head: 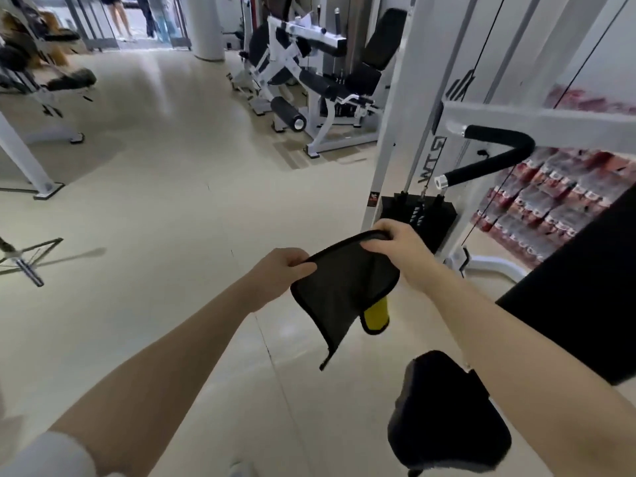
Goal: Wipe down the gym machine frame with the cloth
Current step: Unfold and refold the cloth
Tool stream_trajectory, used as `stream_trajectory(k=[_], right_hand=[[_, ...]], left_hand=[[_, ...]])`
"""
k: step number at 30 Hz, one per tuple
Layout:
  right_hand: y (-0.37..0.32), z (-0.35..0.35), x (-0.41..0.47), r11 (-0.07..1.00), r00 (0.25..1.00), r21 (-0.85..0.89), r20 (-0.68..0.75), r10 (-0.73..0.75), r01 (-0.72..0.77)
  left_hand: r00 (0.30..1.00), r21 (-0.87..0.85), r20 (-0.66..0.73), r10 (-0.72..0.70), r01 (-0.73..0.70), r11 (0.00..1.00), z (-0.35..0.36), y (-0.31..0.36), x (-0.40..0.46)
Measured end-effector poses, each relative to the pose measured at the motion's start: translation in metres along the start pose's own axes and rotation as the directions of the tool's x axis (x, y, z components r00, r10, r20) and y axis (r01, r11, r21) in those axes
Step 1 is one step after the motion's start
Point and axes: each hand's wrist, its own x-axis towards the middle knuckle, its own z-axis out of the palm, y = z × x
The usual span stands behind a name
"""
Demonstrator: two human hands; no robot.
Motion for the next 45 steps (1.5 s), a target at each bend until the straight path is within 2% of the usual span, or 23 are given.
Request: stream_trajectory(k=[3,5,8,10,14,20,27,30,33,38,40,45], right_hand=[[-0.032,0.022,0.058,0.993,0.996,0.076,0.043,0.082,-0.085],[-0.043,0.036,0.096,0.989,0.991,0.071,0.03,0.131,-0.133],[-0.052,0.053,0.154,0.991,0.989,0.025,-0.064,0.136,-0.135],[-0.058,0.062,0.196,0.992,0.982,0.046,-0.142,0.124,-0.119],[-0.065,0.071,0.291,0.96,0.965,0.244,-0.184,0.188,-0.141],[-0.082,0.062,0.444,0.909,0.966,0.364,-0.078,0.245,-0.201],[-0.111,0.025,0.602,0.826,0.974,0.526,0.021,0.225,-0.202],[-0.105,0.015,0.665,0.795,0.976,0.576,0.023,0.217,-0.19],[-0.096,-0.002,0.733,0.734,0.975,0.663,-0.027,0.222,-0.149],[-0.079,-0.046,0.856,0.634,0.968,0.765,-0.061,0.244,-0.112],[-0.079,-0.068,0.906,0.658,0.966,0.748,-0.097,0.24,-0.089],[-0.086,-0.133,1.022,0.835,0.928,0.549,-0.292,0.231,-0.036]], left_hand=[[1.0,-0.002,-0.016,0.024,-0.024,1.0,-0.065,-0.007,0.048],[0.997,-0.024,-0.078,0.027,-0.029,0.999,-0.102,-0.017,0.085],[0.978,-0.083,-0.206,0.025,-0.043,0.996,-0.14,-0.025,0.141],[0.976,-0.125,-0.214,0.024,-0.052,0.991,-0.16,-0.024,0.181],[0.982,-0.234,-0.186,0.029,-0.073,0.969,-0.189,-0.014,0.275],[0.992,-0.287,-0.1,0.071,-0.097,0.953,-0.218,0.011,0.43],[0.985,-0.316,-0.009,0.17,-0.164,0.935,-0.262,0.049,0.597],[0.978,-0.299,0.027,0.207,-0.189,0.935,-0.269,0.055,0.666],[0.961,-0.344,0.126,0.246,-0.19,0.92,-0.273,0.062,0.738],[0.894,-0.144,0.243,0.376,-0.351,0.925,-0.288,0.077,0.888],[0.874,-0.103,0.263,0.409,-0.396,0.912,-0.295,0.09,0.953],[0.788,-0.09,0.357,0.502,-0.505,0.858,-0.303,0.145,1.101]])
